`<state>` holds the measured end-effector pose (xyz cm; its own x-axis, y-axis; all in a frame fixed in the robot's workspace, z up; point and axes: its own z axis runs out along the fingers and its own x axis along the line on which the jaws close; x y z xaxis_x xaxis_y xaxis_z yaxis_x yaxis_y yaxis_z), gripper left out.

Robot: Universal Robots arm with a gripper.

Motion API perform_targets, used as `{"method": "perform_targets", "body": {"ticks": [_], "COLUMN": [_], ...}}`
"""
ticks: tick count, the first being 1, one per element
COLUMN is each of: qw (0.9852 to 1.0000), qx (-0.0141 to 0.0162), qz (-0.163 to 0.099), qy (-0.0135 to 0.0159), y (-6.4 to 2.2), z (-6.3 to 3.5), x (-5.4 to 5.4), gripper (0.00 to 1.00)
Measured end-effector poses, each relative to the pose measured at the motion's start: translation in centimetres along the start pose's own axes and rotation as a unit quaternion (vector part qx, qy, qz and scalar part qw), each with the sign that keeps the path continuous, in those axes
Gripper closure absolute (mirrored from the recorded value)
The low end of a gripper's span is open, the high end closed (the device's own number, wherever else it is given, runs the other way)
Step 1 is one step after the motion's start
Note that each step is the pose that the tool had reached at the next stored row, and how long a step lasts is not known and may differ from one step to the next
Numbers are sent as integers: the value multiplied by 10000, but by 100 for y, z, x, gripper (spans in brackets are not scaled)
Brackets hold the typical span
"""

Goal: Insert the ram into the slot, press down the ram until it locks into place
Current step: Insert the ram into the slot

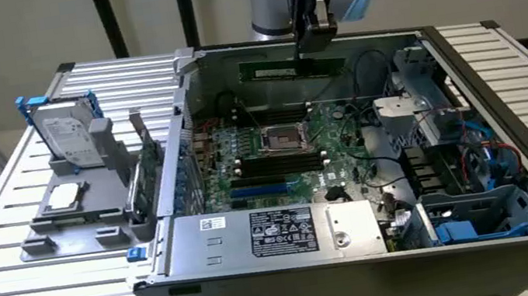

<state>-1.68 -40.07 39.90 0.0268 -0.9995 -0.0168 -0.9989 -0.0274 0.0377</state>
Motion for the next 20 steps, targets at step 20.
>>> {"method": "perform_targets", "body": {"ticks": [20], "qw": [9998], "qx": [28], "qz": [-176], "qy": [7], "y": [106], "z": [169], "x": [0], "gripper": [87]}}
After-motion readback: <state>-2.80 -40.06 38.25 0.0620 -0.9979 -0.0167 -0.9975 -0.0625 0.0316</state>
